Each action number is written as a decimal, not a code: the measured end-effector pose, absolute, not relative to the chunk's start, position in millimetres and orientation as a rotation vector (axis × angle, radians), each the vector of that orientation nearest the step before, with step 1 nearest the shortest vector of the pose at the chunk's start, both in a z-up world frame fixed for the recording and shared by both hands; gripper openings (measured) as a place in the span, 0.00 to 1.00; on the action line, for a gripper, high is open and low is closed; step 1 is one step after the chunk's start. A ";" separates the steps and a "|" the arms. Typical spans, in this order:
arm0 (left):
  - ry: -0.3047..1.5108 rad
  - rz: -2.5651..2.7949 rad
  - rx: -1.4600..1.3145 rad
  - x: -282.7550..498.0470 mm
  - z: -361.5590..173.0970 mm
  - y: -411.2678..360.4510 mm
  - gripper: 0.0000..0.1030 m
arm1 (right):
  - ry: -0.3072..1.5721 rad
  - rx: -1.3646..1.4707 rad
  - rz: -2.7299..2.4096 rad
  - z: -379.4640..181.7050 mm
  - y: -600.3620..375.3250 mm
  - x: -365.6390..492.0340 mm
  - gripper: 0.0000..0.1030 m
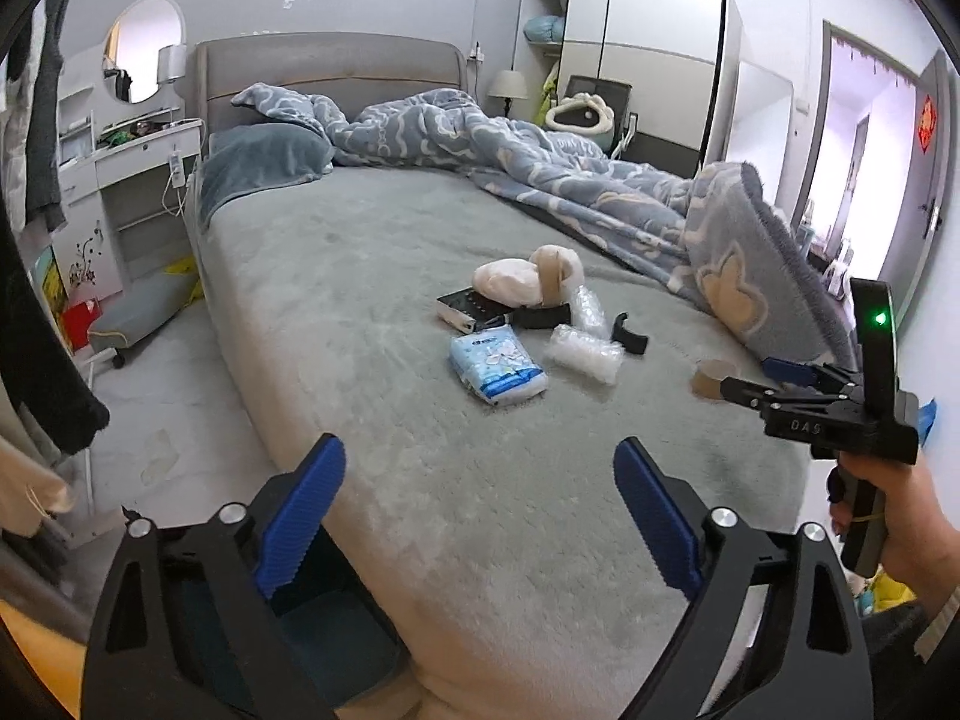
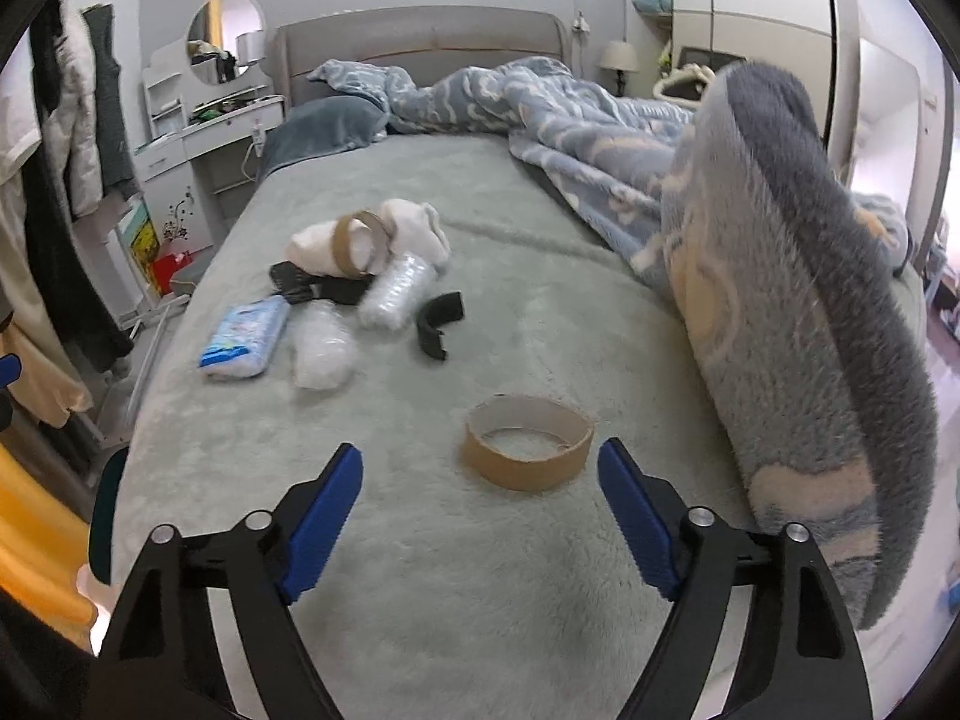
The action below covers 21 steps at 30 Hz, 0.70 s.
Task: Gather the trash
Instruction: 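Reach the right tool to the brown tape roll and close on it, then grasp the blue-white tissue pack with the left tool while the right tool holds the tape roll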
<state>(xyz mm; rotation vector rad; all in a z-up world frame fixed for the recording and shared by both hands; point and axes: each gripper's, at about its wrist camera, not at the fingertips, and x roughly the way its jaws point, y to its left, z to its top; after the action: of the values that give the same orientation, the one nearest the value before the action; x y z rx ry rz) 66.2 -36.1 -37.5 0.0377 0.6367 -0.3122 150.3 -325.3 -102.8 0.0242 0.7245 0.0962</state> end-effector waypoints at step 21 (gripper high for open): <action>0.700 -0.398 0.126 142.5 -77.7 -70.5 0.83 | 0.824 0.033 0.092 -124.0 -335.4 192.2 0.54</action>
<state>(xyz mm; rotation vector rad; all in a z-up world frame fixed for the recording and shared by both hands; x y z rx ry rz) 142.5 -70.5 -77.7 0.1260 0.6999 -0.3976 192.2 -335.4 -124.0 0.0329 0.8241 0.0922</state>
